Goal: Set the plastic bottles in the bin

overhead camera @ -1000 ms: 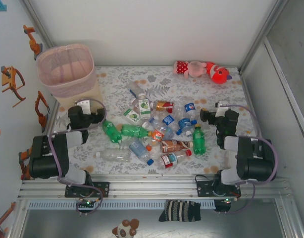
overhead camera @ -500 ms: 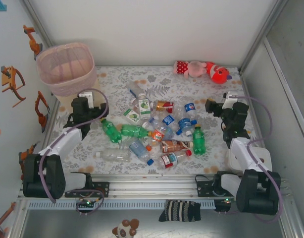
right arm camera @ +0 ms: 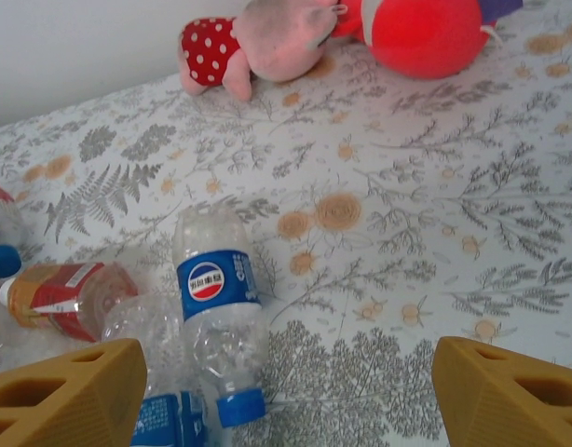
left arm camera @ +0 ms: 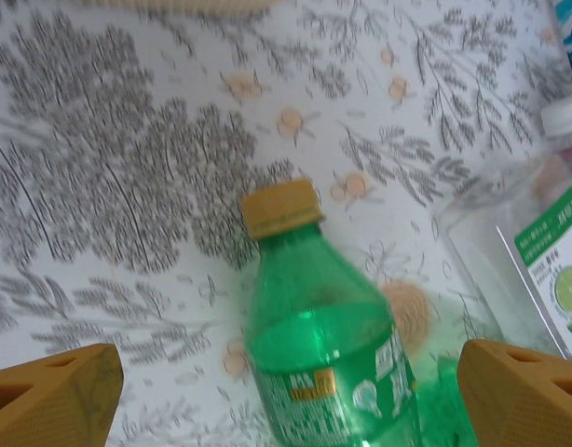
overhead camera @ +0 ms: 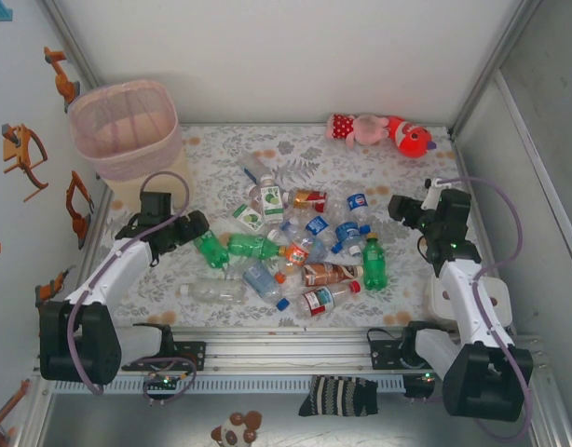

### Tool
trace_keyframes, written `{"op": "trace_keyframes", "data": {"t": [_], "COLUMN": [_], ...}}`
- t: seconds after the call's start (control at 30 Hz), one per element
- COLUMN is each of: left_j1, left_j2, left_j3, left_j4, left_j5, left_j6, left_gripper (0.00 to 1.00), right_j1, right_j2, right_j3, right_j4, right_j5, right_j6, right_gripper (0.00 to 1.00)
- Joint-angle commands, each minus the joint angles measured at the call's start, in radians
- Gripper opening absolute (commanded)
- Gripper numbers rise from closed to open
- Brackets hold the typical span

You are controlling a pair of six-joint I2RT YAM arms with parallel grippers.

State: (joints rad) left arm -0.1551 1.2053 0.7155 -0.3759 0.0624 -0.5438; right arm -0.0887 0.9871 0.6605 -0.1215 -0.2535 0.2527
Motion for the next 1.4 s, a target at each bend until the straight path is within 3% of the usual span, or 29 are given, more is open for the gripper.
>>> {"op": "trace_keyframes", "data": {"t": [0.0, 0.4, 0.93, 1.1, 1.37], "left_j1": [-0.016, -0.072, -0.11, -0.114, -0.114], "left_j2": [-0.035, 0.082, 0.252, 0.233, 0.095], "left_j3": [-0.011, 0.022, 0.027, 0.022, 0.069], "left_j4": [-0.067, -0.084, 0.03, 0.03, -0.078], "left_j5": [0.064, 0.054, 0.117, 0.115, 0.067], "left_j6": [-0.103, -0.212, -0.216, -0.216, -0.174], "left_gripper": [0.93, 0.92, 0.68, 0.61, 0.59], "right_j1": [-0.003, -0.002, -0.003, -0.003, -0.004], "right_j2": [-0.03, -0.031, -0.053, -0.048, -0.044], "right_j3": [0.027, 0.042, 0.032, 0.033, 0.04], "right_j4": [-0.048, -0.064, -0.079, -0.079, -0.082], "right_j5": [-0.028, -0.052, -0.053, -0.067, -0.069], "right_j6": [0.021, 0.023, 0.02, 0.021, 0.022], "right_gripper": [0.79, 0.78, 0.78, 0.78, 0.78]}}
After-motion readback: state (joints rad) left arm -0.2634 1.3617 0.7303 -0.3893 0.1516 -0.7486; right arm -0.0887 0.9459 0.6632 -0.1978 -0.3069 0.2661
